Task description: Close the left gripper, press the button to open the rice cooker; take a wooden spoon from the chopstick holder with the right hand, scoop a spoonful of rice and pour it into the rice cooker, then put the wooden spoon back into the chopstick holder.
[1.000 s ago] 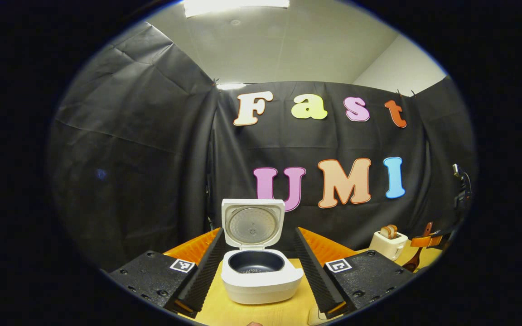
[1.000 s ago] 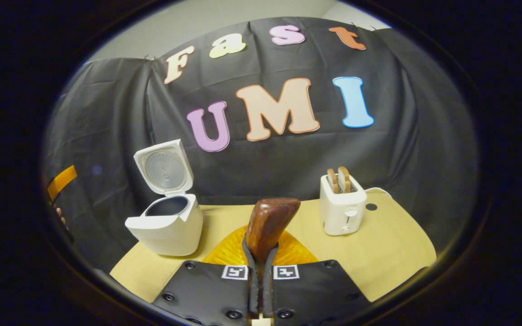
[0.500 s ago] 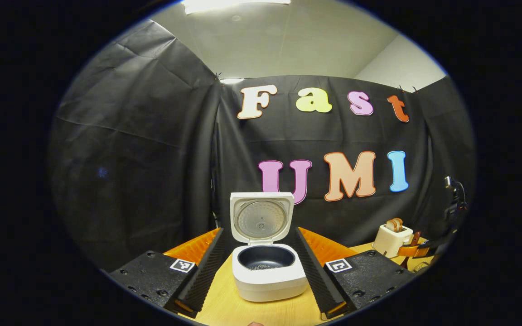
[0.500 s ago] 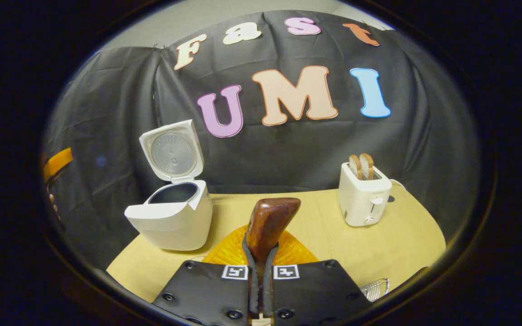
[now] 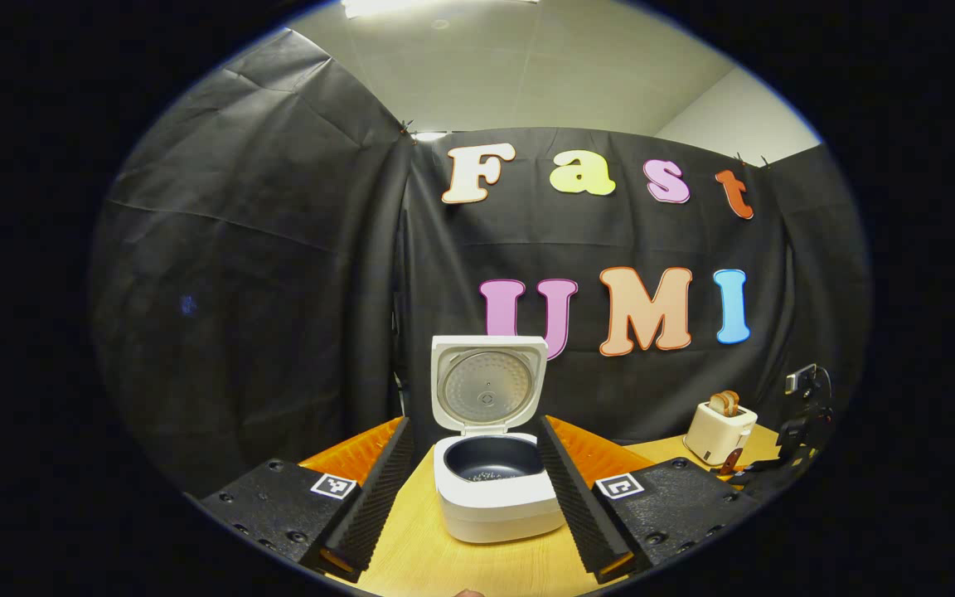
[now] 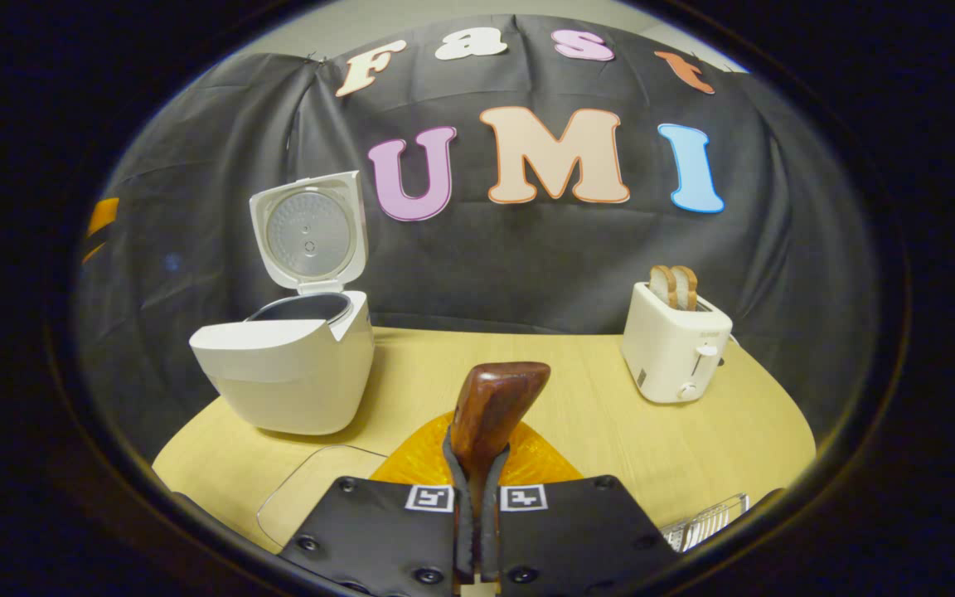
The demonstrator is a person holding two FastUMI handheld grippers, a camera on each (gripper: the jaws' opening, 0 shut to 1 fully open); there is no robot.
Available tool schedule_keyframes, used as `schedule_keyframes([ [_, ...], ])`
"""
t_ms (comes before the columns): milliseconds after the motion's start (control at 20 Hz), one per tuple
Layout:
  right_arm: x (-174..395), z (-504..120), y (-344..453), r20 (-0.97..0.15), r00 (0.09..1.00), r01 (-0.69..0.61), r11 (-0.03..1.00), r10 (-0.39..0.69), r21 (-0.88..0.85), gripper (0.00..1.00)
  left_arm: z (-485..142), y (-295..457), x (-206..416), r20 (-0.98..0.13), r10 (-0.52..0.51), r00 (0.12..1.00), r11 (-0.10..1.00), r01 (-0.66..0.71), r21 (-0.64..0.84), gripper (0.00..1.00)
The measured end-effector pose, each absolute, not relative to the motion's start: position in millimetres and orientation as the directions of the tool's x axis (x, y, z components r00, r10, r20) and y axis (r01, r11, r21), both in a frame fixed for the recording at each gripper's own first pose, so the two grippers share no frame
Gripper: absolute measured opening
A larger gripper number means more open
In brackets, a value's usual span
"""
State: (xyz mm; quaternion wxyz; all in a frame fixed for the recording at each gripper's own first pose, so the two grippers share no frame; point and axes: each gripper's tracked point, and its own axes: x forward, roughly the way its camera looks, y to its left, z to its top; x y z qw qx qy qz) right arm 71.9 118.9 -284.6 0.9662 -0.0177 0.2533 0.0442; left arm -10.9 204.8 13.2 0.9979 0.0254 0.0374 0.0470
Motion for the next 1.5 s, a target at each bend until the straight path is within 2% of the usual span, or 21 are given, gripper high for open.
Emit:
schedule_keyframes([
  [200,75.5,-290.9,130.4,-0.479,0.875,-0.082,0.996,0.061,-0.022,0.07,13.2,216.1,-14.2,-0.073,0.113,0.991,0.992,-0.108,0.069,0.89],
  [500,73.9,-304.2,149.7,-0.549,0.834,-0.077,0.997,0.058,-0.012,0.07,15.9,219.9,-13.9,-0.060,0.115,0.992,0.992,-0.112,0.059,0.89],
  [700,65.1,-311.1,181.7,-0.592,0.794,-0.109,0.991,0.136,0.080,0.07,14.8,225.3,-15.7,-0.060,0.126,0.990,0.992,-0.124,0.039,0.88],
  [950,59.8,-313.7,197.8,-0.619,0.762,-0.089,0.978,0.188,0.188,0.07,16.5,228.8,-16.8,-0.055,0.136,0.989,0.990,-0.134,0.038,0.87],
  [1300,52.8,-329.8,182.5,-0.683,0.700,0.135,0.901,0.207,0.412,0.07,19.5,228.7,-20.1,-0.047,0.136,0.990,0.990,-0.134,0.037,0.89],
  [1500,43.7,-337.9,169.0,-0.711,0.668,0.267,0.820,0.220,0.505,0.08,18.2,225.7,-20.1,-0.050,0.129,0.990,0.991,-0.128,0.033,0.89],
])
